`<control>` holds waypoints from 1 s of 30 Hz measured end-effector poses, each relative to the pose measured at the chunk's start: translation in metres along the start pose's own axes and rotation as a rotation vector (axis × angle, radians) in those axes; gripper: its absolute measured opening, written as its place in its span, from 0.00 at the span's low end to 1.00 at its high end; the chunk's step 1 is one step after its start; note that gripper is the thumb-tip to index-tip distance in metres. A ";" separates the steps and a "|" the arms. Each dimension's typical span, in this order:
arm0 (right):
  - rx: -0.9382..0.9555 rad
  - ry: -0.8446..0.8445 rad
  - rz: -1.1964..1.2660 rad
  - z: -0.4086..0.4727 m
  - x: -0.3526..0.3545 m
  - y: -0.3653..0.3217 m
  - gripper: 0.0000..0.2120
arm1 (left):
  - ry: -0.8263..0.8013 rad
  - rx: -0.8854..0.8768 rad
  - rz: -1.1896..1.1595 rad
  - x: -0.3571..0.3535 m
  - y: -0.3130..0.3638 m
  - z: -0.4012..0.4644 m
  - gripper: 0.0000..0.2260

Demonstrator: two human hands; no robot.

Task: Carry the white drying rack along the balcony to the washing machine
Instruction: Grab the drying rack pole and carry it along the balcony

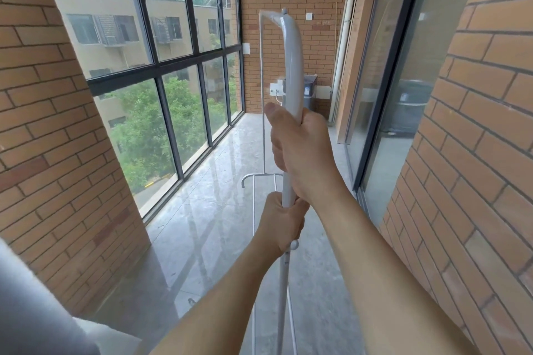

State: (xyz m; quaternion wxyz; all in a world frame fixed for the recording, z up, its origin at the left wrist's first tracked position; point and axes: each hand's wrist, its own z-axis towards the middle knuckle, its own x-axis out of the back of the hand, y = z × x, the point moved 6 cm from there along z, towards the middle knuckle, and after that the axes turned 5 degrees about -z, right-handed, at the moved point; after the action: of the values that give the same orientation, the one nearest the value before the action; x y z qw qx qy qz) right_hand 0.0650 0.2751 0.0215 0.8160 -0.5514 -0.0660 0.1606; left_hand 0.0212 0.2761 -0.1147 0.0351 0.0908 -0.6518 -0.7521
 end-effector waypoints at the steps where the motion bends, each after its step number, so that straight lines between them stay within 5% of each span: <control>1: 0.006 0.011 -0.008 0.008 -0.002 0.002 0.25 | -0.008 -0.006 -0.003 0.003 0.000 0.008 0.15; 30: 0.016 -0.040 0.033 0.306 -0.007 0.120 0.21 | 0.057 -0.018 0.024 0.068 -0.031 0.314 0.15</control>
State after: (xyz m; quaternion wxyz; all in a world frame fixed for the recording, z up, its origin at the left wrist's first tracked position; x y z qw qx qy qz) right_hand -0.0517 0.5824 0.0289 0.8162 -0.5425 -0.0720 0.1854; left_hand -0.1008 0.5749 -0.1093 0.0636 0.1042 -0.6448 -0.7545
